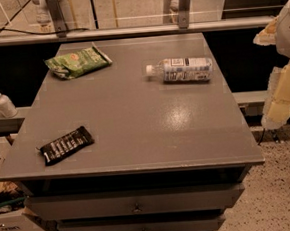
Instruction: Place blue plastic bottle upright
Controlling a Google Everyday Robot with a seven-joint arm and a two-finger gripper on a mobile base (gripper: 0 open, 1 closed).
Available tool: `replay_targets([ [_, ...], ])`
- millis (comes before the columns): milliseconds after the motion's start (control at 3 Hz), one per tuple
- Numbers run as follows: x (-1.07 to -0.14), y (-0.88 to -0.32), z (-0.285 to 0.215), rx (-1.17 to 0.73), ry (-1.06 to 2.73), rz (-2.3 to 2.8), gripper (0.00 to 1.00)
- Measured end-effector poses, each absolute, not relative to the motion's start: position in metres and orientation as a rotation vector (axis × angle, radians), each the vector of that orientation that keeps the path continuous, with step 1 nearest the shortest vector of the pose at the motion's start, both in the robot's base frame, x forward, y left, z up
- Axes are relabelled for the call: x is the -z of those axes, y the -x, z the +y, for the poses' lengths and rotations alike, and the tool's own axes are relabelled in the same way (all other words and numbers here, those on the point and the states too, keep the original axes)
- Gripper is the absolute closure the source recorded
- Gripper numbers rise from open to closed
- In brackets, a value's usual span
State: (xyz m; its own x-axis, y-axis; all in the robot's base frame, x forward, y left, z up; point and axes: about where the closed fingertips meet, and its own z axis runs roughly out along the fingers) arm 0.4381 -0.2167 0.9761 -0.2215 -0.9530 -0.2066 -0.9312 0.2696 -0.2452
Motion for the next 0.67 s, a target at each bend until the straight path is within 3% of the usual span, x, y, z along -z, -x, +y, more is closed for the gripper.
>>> replay_targets([
  [667, -0.973, -0.453, -0.210, 0.144, 1.741, 2.182, 0.00],
])
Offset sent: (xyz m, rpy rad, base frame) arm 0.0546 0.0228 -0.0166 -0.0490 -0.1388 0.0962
